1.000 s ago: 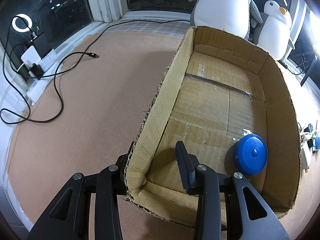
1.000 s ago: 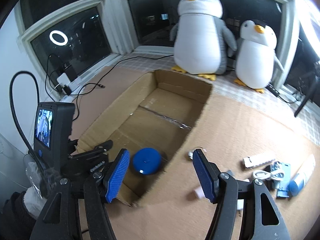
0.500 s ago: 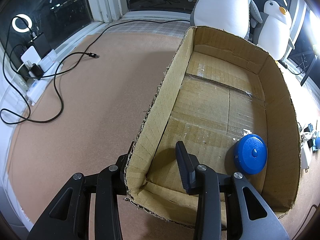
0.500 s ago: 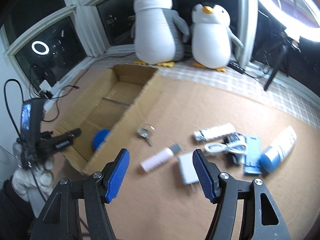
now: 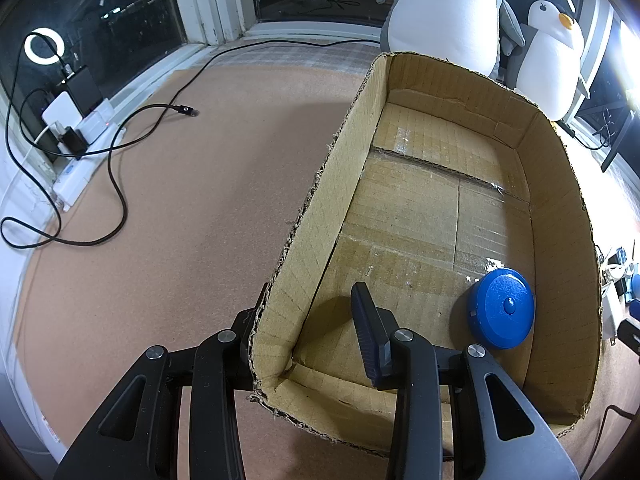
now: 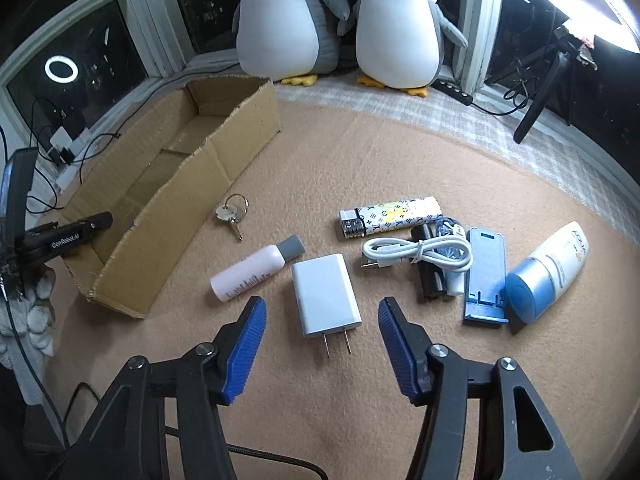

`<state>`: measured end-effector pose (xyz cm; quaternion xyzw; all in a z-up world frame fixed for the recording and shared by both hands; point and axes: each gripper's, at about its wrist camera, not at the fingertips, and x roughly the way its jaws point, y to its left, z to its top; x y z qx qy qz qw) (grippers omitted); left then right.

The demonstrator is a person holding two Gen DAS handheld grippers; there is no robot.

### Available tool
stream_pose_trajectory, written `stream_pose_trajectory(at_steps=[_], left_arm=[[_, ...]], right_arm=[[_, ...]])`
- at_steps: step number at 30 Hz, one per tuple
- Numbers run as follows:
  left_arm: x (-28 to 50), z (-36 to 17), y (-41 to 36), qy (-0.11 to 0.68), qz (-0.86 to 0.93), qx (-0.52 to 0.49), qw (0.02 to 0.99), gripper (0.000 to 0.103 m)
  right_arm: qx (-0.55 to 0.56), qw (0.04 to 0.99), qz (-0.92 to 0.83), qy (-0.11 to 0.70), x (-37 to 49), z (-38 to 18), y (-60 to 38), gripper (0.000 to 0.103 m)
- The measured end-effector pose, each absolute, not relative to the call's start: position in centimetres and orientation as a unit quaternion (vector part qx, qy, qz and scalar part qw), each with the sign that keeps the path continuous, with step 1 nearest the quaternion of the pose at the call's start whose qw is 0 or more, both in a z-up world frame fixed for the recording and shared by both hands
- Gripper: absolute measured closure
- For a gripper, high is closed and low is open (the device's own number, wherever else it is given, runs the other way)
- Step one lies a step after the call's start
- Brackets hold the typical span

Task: Organize rigid objects
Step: 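Move the right gripper back to the items and grasp the white charger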

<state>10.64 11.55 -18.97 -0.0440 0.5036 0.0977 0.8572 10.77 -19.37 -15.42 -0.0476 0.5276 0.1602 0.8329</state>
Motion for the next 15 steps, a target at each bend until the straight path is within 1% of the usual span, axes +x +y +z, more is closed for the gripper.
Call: stream_pose_trajectory(at_steps=[7,15], left_arm=[[10.6,-19.0,11.6,0.504,0.098,-0.044,0.857,0.067],[10.6,-19.0,11.6,0.503,0.098,-0.044,0.857,0.067]], right_arm=[[-0.067,0.824,0.167,0.538,11.3,-16.6,-18.7,0.051],[-0.077,0.815,0.168,0.55,12.0,-17.6,-18.1,0.058]])
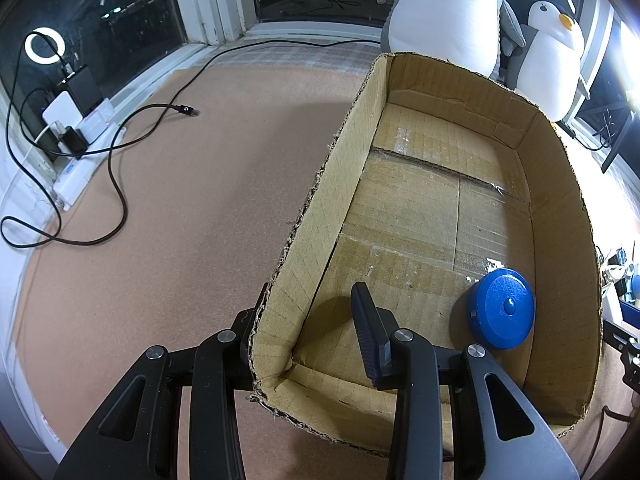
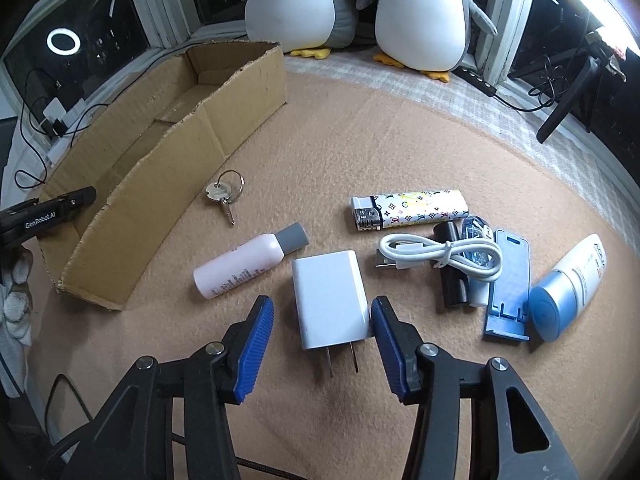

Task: Organize rigid objects
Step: 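Move the right gripper back to the items and grasp the white charger, then carry the white charger into the box and release it beside the tape measure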

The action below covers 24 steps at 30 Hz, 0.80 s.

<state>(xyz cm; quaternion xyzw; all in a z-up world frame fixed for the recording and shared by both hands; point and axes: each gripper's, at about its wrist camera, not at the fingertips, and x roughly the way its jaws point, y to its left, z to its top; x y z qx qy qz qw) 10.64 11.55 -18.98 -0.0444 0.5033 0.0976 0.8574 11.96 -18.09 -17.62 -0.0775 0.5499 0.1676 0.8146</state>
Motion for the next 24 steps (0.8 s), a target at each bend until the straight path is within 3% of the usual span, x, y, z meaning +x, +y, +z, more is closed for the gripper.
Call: stream_pose_trajectory(at_steps=[5,24], left_arm=[[10.63,-18.98,11.55,0.504,0.098,-0.044,0.857,0.067],[10.63,-18.99,11.53,0.503,0.097,-0.044,0.857,0.067]], right_arm=[[-0.073,0.808,0.168,0.56,12.22,-18.07,-18.21,0.071],[-0.05,0.815,0.165,0.553,11.45,-17.77,-18.91,0.071]])
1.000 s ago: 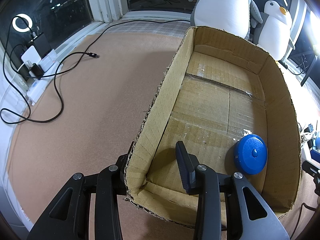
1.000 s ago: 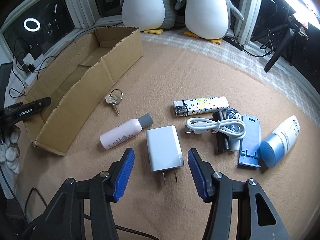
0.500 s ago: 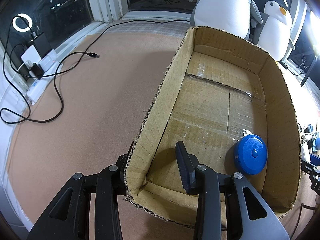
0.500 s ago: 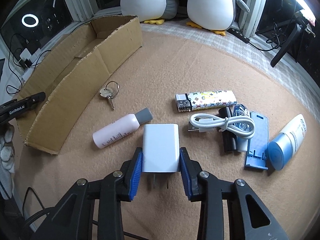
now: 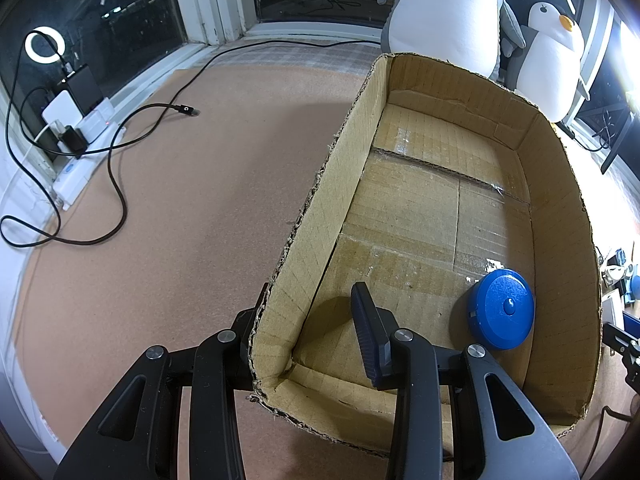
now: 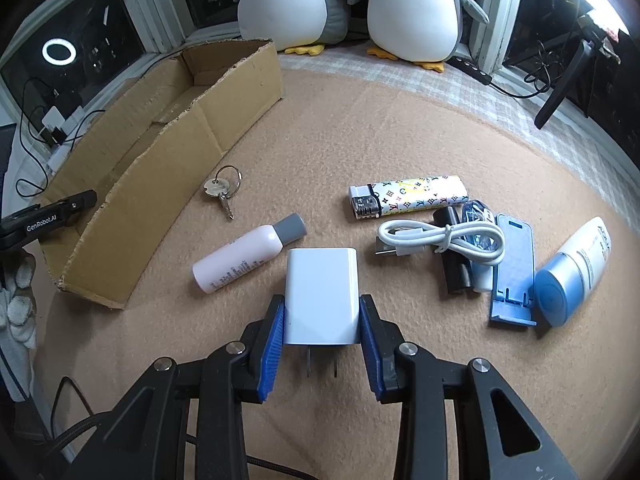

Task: Organize rigid objects
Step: 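Carry the white charger into the box and release it beside the tape measure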

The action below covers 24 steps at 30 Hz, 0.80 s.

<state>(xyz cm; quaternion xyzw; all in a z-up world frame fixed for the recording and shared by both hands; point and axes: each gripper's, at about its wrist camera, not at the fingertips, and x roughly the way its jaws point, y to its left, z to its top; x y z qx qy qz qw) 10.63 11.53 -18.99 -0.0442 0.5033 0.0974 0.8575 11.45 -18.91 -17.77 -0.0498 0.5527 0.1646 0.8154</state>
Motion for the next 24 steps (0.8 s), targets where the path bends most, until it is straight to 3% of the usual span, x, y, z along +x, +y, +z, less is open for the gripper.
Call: stream_pose_trajectory(at_steps=[24], left_arm=[[10.6,-19.0,11.5,0.503,0.098,-0.045,0.858,0.067]], right_arm=[[-0.048,0.853,0.229,0.467,13.6,-9.8,-12.3,0.071]])
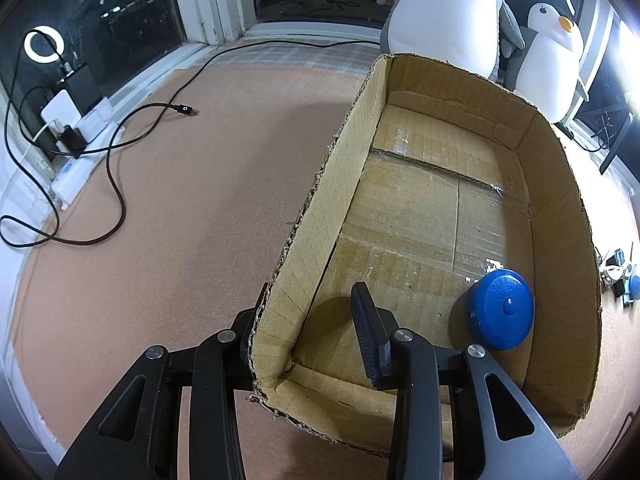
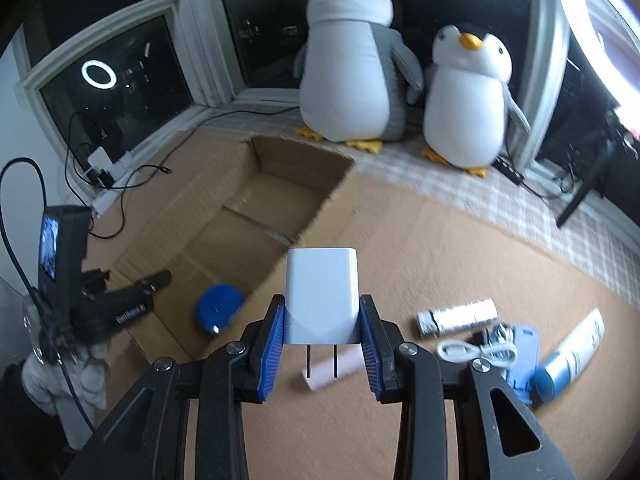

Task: Organize rigid objects
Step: 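Carry the white charger into the box and release it beside the tape measure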

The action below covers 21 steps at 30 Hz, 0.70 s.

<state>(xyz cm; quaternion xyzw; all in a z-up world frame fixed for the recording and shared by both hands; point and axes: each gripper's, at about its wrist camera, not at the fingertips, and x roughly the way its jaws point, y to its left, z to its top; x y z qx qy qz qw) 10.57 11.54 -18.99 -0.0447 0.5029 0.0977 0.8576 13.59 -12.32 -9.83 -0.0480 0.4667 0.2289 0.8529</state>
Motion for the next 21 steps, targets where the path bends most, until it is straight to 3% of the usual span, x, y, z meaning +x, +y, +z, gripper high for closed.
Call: stream_pose_trajectory(at_steps=[21], left_arm=[[10.7,-19.0,11.3,0.502,0.098,-0.045,0.858,0.067]], right_arm=[[-0.091,0.831,0.268,0.479,17.6,-13.0,-3.3,0.071]])
